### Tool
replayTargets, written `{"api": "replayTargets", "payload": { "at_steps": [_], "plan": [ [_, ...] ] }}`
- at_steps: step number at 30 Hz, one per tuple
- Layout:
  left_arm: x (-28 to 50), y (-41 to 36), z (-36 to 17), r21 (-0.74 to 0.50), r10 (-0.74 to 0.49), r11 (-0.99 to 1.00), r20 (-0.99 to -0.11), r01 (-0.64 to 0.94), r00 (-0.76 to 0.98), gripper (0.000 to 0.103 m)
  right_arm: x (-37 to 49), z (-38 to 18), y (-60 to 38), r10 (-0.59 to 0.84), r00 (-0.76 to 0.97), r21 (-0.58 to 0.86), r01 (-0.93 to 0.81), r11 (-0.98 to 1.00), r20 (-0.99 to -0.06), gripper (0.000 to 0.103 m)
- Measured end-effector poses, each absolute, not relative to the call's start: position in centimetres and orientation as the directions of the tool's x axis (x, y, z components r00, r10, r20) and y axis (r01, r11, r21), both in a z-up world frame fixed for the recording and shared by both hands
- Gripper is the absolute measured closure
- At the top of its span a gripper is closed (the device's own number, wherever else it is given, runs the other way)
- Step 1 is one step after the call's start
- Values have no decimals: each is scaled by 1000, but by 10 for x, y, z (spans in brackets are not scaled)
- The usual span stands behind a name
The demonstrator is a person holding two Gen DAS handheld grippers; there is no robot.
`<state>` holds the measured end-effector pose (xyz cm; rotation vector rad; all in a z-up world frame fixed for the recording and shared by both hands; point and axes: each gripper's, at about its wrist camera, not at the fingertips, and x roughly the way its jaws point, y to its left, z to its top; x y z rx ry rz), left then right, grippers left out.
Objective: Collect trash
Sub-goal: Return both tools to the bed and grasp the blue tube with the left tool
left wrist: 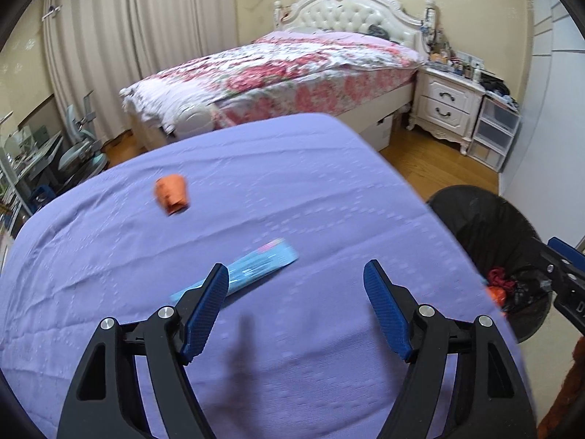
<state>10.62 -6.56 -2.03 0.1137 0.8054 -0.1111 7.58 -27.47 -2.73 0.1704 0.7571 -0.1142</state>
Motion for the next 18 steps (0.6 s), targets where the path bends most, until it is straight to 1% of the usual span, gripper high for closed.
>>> {"api": "replayTargets", "payload": {
  "at_steps": [3, 7, 11, 16, 18],
  "plan": [
    [111, -47, -24, 41, -48, 992, -748, 118, 662, 29, 79, -29, -258, -17, 715, 108, 129, 986, -699, 48],
    [118, -37, -28, 76, -15, 991, -765, 112, 643, 29, 83, -31, -240, 13, 706, 109, 91, 990, -708, 48],
    [128, -30, -32, 81, -10, 990, -780, 117, 626, 29, 84, -32, -227, 30, 701, 105, 64, 992, -713, 47],
    [132, -19, -35, 16, -54, 994, -803, 111, 594, 29, 87, -33, -217, 41, 696, 99, 42, 994, -717, 47],
    [133, -19, -34, 10, -58, 994, -802, 110, 595, 31, 88, -33, -214, 44, 693, 98, 39, 994, -719, 47]
  ]
}}
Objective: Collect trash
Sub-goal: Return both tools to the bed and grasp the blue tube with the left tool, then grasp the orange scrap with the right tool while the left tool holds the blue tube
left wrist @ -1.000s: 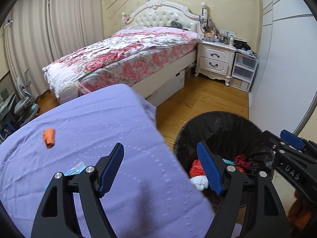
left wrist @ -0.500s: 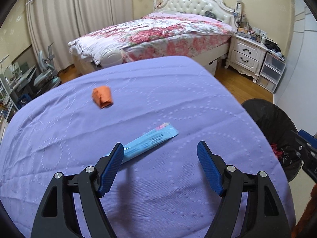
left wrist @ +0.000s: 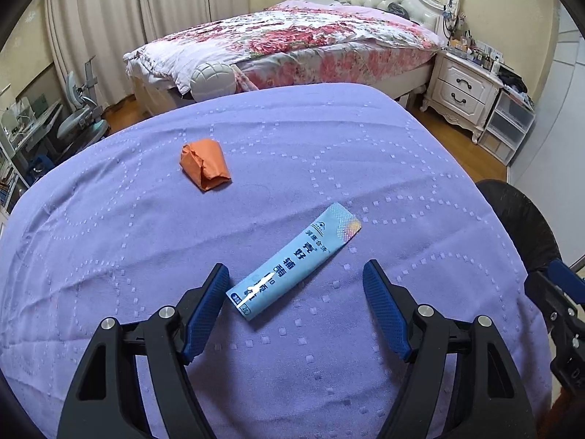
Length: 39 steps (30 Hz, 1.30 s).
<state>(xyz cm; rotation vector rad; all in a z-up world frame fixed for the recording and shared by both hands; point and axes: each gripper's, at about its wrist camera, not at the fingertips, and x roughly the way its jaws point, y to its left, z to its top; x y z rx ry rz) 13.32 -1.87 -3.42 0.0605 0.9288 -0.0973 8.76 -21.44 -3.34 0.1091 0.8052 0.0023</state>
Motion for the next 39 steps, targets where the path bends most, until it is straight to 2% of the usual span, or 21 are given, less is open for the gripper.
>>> {"api": "replayTargets", "payload": {
  "at_steps": [3, 8, 11, 13, 16, 26, 39],
  "plan": [
    [136, -20, -33, 12, -58, 994, -799, 113, 599, 32, 89, -35, -212, 52, 690, 105, 35, 994, -722, 47],
    [144, -23, -33, 19, -70, 990, -797, 140, 600, 45, 90, -35, -208, 57, 688, 108, 31, 994, -724, 47],
    [143, -23, -32, 25, -77, 987, -791, 159, 607, 58, 90, -35, -207, 59, 687, 106, 27, 994, -724, 47],
    [142, -24, -31, 34, -78, 985, -789, 170, 610, 72, 91, -35, -207, 60, 686, 107, 26, 994, -725, 47],
    [137, -24, -31, 47, -75, 982, -783, 180, 617, 80, 92, -35, -203, 61, 685, 106, 24, 994, -726, 47],
    [121, 10, -23, 8, -64, 994, -761, 108, 645, 85, 96, -33, -181, 82, 682, 88, -26, 996, -726, 47],
    [116, 100, -16, 5, 53, 997, -744, -74, 666, 85, 127, -25, -102, 193, 663, 85, -193, 978, -723, 47]
  ]
}}
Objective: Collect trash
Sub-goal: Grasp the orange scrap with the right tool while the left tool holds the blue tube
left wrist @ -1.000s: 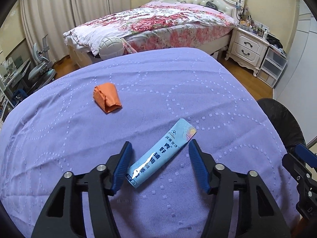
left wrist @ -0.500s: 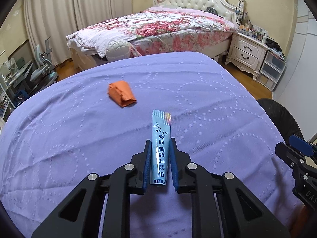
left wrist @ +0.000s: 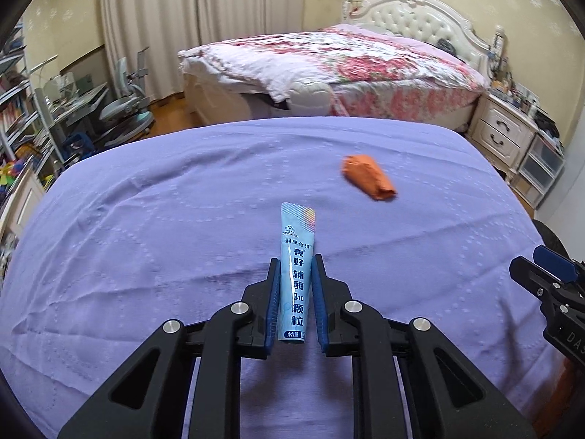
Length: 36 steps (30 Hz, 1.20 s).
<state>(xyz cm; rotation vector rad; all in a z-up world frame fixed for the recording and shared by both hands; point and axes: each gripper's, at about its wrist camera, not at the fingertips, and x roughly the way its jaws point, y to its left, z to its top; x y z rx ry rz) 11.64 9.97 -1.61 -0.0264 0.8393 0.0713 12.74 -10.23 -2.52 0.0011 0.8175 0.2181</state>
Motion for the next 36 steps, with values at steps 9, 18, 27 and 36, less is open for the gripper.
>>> {"api": "replayTargets", "payload": {
  "at_steps": [9, 18, 27, 36],
  "plan": [
    [120, 166, -15, -1, 130, 981, -738, -195, 662, 85, 164, -24, -37, 242, 631, 73, -282, 957, -737, 47],
    [119, 201, -16, -11, 168, 965, -737, -260, 655, 85, 217, -35, 5, 253, 589, 94, -287, 953, -767, 47],
    [119, 213, -22, -31, 163, 960, -744, -277, 648, 85, 230, -40, 23, 188, 601, 5, -292, 956, -777, 68],
    [106, 205, -23, -41, 151, 962, -746, -270, 648, 85, 209, -40, 14, 218, 592, 25, -316, 949, -776, 69]
  ]
}}
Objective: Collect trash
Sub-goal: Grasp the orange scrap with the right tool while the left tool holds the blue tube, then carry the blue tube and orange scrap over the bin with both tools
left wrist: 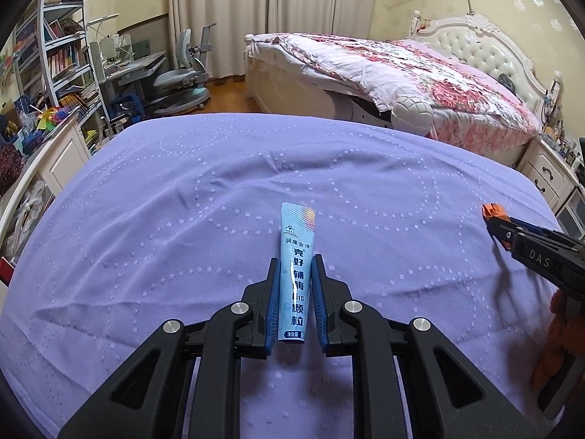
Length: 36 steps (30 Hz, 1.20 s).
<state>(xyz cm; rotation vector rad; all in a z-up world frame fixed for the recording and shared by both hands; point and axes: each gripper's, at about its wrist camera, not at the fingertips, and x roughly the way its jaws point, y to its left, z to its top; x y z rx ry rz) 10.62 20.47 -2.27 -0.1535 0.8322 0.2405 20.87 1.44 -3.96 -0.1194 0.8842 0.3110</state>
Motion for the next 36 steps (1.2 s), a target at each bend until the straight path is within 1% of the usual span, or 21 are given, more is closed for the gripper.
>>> {"api": "replayTargets", "payload": {
  "at_steps": [13, 22, 36],
  "plan": [
    [83, 177, -16, -68, 112, 969, -739, -239, 664, 85, 153, -38, -10, 249, 580, 53, -333, 941, -775, 69],
    [64, 153, -13, -75, 90, 974, -733, -212, 675, 85, 117, -30, -35, 254, 603, 56, -328, 943, -756, 69],
    [40, 103, 0, -80, 27, 990, -699, -116, 715, 85, 68, -20, -81, 232, 654, 59, -276, 959, -720, 69]
  ]
}}
